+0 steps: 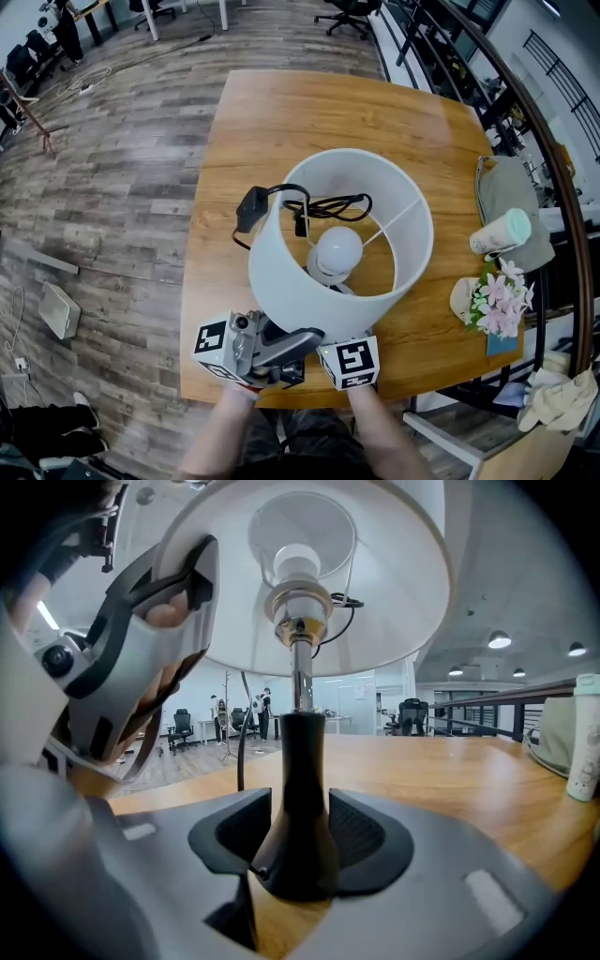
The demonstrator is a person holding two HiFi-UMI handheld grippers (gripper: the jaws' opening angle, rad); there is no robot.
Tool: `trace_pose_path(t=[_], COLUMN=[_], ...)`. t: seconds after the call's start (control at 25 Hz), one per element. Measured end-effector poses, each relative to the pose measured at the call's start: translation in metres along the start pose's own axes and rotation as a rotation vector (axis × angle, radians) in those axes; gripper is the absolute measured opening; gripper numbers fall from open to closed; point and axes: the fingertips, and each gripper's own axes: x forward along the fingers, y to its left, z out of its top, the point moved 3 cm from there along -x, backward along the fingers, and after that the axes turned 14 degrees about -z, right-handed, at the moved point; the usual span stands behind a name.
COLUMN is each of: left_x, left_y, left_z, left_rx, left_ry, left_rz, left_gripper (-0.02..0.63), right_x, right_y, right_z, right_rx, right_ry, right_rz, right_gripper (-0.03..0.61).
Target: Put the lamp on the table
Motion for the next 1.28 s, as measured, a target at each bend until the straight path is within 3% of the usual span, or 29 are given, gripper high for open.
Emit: trace_pose_path(t=[0.32,0.84,1.12,1.28], left_x=[-0.004,-0.009,-0.019,-0.028], left_y=[-0.005,-0.011,-0.012,-0.013], left_z=[-0.003,-0.007,-0.014,-0.026], left_rx=[0.016,0.029,0.053,0.05], left_ry=[0.028,0.041,0.124,0.202], left_rz=[0.036,0.097,0.179,0.224], left_gripper=[0.044,0.071,0.083,0.083], right_x=[-0.011,-0.027,-0.034,-0.038], right_y=[0.005,0.006,0.004,0.004], right_z=[0.002,-0.003,-0.003,-0.003], right_rx=[0.003,0.039,0.048,0.054], right_ry=[-0.012,-0.006,-0.005,-0.003], right_rz=[-0.009,-0.044,-0.071,-0.079], right_gripper=[0.195,0.1,0.021,0.008])
